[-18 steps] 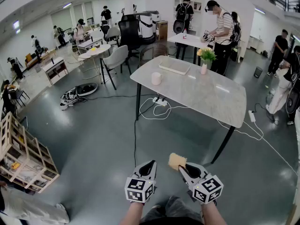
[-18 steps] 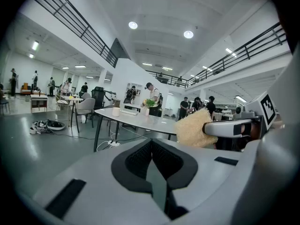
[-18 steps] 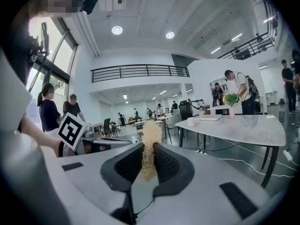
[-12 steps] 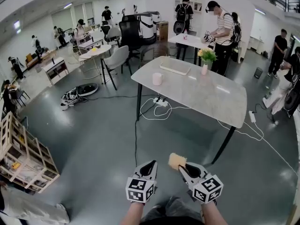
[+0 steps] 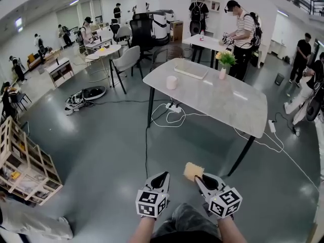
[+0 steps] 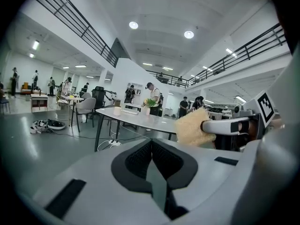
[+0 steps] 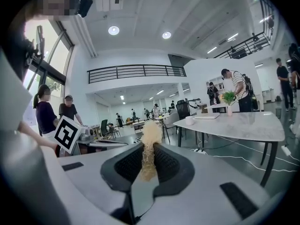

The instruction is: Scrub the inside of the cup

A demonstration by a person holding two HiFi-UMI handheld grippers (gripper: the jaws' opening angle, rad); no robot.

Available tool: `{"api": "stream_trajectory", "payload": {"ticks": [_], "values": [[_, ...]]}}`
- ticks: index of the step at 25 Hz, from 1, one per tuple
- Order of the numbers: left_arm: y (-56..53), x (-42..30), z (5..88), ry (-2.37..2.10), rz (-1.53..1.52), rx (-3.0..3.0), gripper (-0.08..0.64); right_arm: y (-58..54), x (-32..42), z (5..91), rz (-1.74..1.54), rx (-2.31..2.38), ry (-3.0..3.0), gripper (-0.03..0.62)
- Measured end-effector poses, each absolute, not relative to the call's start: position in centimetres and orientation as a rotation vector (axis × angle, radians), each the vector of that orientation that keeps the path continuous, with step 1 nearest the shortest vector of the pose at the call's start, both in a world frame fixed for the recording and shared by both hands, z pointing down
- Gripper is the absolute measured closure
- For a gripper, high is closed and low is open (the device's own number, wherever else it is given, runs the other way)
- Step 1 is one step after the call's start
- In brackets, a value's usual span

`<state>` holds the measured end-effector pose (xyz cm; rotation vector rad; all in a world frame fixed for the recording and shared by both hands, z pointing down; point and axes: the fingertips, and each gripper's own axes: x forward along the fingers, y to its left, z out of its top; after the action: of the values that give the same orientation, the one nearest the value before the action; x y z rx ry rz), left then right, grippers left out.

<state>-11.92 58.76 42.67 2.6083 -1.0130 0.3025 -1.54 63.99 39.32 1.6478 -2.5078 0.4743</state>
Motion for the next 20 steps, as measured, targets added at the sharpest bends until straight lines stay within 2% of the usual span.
{"api": "stream_trajectory", "payload": {"ticks": [11, 20], "values": [[53.2, -10.7, 44.0, -1.015, 0.336, 2.621, 0.546, 57.6, -1.3, 40.8, 0.518, 1.605, -2.547, 0.531], [45.0, -6.8, 44.2, -1.011, 0.350, 2.619, 0.546, 49.7, 1.5, 41.7, 0.561, 1.547, -2.569, 0.531]]}}
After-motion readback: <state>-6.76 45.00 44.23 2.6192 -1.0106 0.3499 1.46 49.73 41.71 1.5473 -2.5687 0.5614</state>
